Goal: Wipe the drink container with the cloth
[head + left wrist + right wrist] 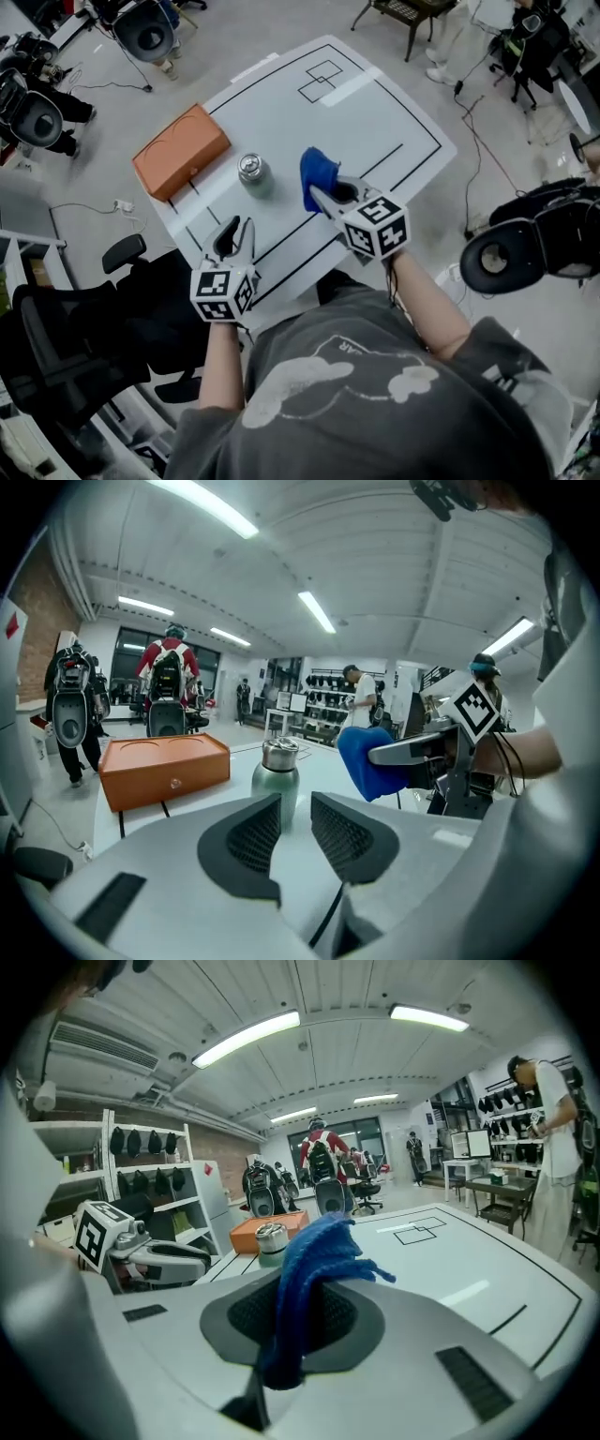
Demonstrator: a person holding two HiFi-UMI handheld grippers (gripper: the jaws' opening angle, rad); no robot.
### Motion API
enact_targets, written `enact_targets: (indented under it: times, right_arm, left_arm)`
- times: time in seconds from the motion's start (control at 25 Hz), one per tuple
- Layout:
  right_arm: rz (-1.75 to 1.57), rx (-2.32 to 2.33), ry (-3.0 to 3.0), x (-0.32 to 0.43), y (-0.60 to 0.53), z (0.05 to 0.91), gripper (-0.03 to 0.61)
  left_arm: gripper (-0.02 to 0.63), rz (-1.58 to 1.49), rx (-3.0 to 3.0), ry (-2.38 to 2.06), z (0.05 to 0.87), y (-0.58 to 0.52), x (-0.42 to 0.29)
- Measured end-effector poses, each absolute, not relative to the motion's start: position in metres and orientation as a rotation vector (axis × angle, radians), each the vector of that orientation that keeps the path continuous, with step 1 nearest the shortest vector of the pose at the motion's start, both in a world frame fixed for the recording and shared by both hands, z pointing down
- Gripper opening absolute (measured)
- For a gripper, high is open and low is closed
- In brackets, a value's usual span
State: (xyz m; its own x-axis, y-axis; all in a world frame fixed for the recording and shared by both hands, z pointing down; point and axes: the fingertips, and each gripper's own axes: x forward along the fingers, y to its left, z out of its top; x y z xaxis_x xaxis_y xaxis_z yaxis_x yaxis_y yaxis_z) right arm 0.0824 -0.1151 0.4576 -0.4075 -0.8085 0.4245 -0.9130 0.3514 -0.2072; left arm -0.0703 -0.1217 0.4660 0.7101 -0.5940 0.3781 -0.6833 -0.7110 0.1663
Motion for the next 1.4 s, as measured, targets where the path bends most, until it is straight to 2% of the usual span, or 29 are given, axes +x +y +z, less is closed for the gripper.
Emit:
enact_targets:
  times: [0.2,0.36,0.72,0.84,0.96,1.4]
  right_arm:
    - [0.619,1.418,-2.402,0.091,-0.147,0.468,0.048]
    - [0.601,1.298,-2.436,0.088,-0.167,0.473,0.048]
    - [0.565,0.955,-2.554,0.065,-0.197,0.478,0.048]
    - [0.549,0.851,-2.593,0.052,-0.203,0.479,0.048]
    - [0.525,0.761,-2.614,0.039,-0.206,0.484,0.048]
    - [0.555,0.705,-2.547,0.033,-0.221,0.519,0.046]
  left_arm:
    - [0.268,0.523,2.630,-1.003,0.481,-0.145,-0.039]
    - [0.341,0.556,2.616,-1.069,0.489,-0.168,-0.024]
    - [0.345,0.644,2.513,-1.260,0.511,-0.210,-0.006]
    - [0.307,0.648,2.509,-1.300,0.511,-0.215,-0.007]
    - [0.304,0.628,2.526,-1.295,0.512,-0.215,-0.008]
    - [0.304,0.612,2.553,-1.276,0.509,-0.215,-0.011]
